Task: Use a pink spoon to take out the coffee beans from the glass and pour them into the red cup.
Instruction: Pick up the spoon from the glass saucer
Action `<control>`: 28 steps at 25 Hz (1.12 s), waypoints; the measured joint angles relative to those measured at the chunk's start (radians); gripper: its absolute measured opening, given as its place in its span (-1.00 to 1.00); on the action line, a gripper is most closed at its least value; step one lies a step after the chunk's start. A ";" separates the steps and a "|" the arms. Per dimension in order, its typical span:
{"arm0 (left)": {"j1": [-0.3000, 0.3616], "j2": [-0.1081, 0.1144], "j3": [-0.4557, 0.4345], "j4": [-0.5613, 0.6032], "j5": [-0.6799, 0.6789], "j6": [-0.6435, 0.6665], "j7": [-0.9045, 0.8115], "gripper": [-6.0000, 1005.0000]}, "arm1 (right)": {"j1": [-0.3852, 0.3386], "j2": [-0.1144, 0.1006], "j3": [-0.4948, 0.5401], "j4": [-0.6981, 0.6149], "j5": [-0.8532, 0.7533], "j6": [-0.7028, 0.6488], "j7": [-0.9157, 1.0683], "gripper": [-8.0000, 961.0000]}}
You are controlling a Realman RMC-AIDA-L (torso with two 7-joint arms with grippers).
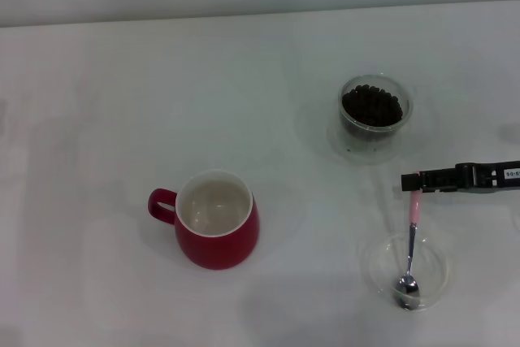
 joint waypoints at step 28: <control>0.002 0.002 -0.002 -0.002 -0.005 0.001 0.000 0.52 | -0.002 0.000 0.005 0.001 0.001 -0.009 0.009 -0.64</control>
